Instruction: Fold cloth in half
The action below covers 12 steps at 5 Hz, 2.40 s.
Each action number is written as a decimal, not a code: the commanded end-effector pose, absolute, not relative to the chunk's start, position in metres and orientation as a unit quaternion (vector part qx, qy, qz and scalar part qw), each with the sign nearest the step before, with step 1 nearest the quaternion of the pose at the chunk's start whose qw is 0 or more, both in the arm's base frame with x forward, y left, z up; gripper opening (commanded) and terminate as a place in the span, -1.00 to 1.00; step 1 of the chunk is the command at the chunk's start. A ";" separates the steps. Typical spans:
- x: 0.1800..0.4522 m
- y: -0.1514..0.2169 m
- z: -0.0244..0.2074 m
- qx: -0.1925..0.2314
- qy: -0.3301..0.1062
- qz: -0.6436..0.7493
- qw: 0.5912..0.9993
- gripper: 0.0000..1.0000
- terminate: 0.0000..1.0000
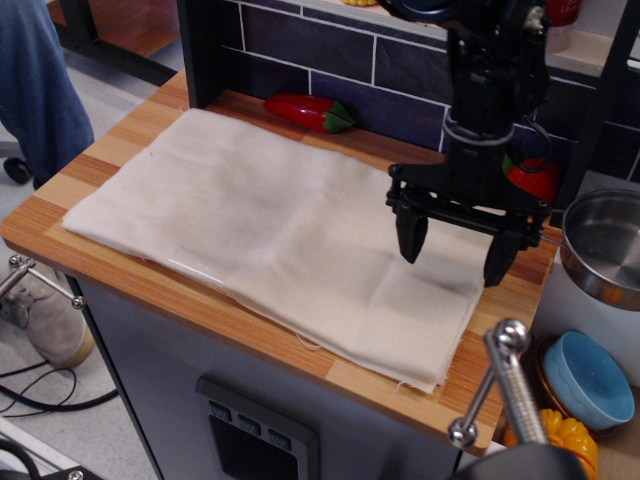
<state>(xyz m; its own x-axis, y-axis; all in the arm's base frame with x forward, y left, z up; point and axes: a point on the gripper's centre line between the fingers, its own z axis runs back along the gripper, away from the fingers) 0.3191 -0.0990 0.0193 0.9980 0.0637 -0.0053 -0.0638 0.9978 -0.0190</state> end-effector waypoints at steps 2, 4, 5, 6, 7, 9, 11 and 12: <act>0.329 -0.109 0.006 0.018 -0.036 0.039 0.998 1.00 -1.00; 0.327 -0.105 -0.003 0.039 -0.045 0.043 0.997 -1.00 -1.00; 0.324 -0.092 0.030 0.013 -0.042 0.039 0.998 -1.00 -1.00; 0.327 -0.070 0.071 -0.023 -0.013 0.038 0.999 -1.00 -1.00; 0.331 -0.042 0.100 -0.042 -0.044 0.054 0.997 -1.00 -1.00; 0.341 0.036 0.127 -0.051 -0.035 0.047 0.997 -1.00 -1.00; 0.349 0.093 0.133 -0.043 0.006 0.010 0.999 -1.00 -1.00; 0.353 0.120 0.115 -0.007 0.050 -0.042 0.998 -1.00 -1.00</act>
<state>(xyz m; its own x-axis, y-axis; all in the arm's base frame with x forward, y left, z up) 0.3437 0.1207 0.0909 0.9794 -0.1013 -0.1747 0.0973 0.9948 -0.0311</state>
